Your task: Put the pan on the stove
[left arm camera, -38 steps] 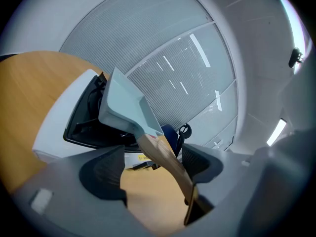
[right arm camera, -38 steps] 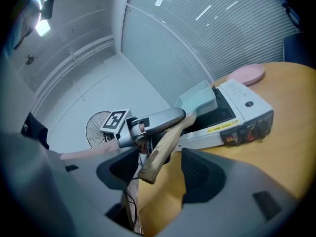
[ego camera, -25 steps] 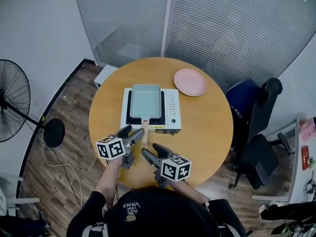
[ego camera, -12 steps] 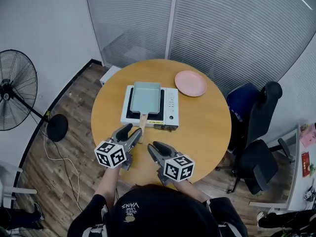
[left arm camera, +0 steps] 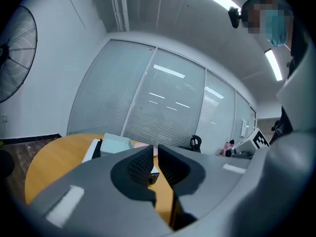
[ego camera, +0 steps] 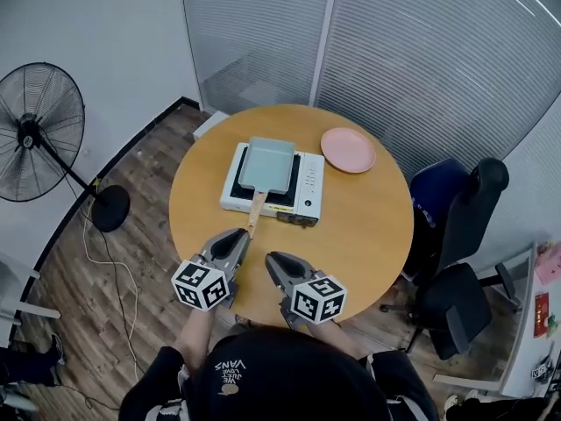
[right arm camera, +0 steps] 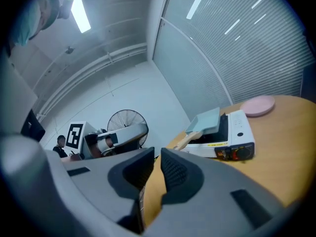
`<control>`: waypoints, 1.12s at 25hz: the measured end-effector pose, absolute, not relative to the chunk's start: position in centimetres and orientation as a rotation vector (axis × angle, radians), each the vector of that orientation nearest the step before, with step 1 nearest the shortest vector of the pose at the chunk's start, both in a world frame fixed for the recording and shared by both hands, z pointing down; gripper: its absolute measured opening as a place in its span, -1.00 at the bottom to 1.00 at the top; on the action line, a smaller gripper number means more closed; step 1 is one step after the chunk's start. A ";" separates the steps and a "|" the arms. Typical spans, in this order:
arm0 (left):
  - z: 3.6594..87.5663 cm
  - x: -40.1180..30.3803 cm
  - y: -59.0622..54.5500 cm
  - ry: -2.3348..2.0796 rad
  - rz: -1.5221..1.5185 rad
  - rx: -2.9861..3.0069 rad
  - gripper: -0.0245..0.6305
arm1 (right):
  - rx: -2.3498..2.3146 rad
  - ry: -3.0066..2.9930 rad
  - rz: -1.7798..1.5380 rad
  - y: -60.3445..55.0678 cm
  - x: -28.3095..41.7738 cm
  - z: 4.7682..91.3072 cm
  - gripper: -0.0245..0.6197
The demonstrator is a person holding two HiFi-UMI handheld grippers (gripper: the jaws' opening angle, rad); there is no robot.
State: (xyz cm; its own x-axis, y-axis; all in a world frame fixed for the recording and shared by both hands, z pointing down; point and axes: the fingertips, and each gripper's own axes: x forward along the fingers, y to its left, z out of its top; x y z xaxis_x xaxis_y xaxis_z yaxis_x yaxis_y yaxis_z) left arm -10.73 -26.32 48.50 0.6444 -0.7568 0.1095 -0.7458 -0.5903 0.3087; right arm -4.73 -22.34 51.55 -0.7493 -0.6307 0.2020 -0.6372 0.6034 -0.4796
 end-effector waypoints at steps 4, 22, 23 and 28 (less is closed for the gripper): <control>49.1 -10.1 -24.7 -1.236 -0.040 2.517 -0.89 | 1.062 -2.789 0.838 -21.3 -4.1 52.2 -0.81; 53.0 -7.7 -18.8 -1.287 0.000 2.392 -0.90 | 0.960 -2.680 0.826 -17.2 -0.9 56.6 -0.88; 53.2 -7.7 -18.5 -1.287 0.001 2.385 -0.90 | 0.960 -2.673 0.826 -17.0 -0.7 56.8 -0.88; 54.1 -6.9 -17.2 -1.258 0.027 2.366 -0.90 | 0.961 -2.646 0.818 -16.1 -0.1 57.6 -0.88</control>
State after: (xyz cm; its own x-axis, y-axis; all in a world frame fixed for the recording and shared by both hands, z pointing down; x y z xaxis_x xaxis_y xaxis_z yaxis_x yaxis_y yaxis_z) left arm -6.90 -17.18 54.12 0.5821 -0.7811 0.2261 -0.7900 -0.4774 0.3845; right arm -0.06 -16.15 57.57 -0.7653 -0.5271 0.3694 -0.6436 0.6335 -0.4294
